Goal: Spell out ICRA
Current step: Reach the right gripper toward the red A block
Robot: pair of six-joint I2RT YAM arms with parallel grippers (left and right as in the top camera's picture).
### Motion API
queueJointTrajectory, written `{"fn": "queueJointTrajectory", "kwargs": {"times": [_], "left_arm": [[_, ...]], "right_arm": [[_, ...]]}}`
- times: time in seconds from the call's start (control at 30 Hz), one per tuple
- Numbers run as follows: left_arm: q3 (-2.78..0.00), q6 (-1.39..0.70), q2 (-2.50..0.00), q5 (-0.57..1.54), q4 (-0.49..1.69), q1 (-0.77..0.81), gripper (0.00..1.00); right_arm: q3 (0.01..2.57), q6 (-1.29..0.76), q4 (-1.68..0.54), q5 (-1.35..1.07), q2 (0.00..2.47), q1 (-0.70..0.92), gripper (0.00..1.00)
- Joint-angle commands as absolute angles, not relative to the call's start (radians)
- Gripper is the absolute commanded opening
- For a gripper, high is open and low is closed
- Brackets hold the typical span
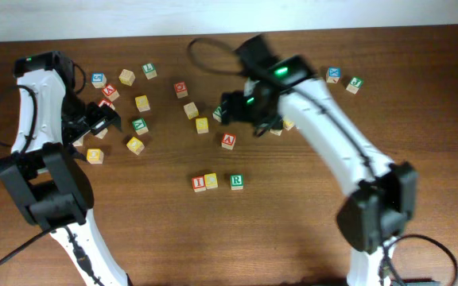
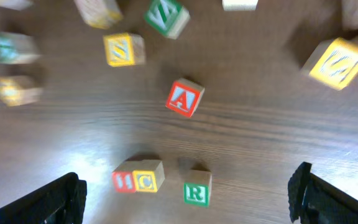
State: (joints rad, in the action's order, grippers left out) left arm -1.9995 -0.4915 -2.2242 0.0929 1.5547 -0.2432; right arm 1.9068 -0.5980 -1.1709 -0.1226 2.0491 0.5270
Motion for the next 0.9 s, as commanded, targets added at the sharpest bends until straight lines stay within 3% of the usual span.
{"fn": "queueJointTrajectory", "kwargs": {"times": [0.0,0.27,0.67,0.87], "left_arm": [[-1.997,-0.507,-2.216,0.081,1.542,-0.253,0.99],[-1.997,-0.507,-2.216,0.081,1.533,-0.253,0.99],[-1.997,-0.508,-2.216,0.081,1.533,-0.253,0.99],[-1.997,-0.507,-2.216,0.081,1.533,-0.253,0.99]], "right_arm": [[1.901,-0.746,-1.173,-0.019,2.143,0.564,0.96],[1.901,-0.746,-1.085,-0.1,2.303,0.572,0.89],[1.901,-0.746,-0.99,-0.027,2.363,0.566,0.52],[1.901,-0.745,-0.974,0.012,2.363,0.562,0.47]]}}
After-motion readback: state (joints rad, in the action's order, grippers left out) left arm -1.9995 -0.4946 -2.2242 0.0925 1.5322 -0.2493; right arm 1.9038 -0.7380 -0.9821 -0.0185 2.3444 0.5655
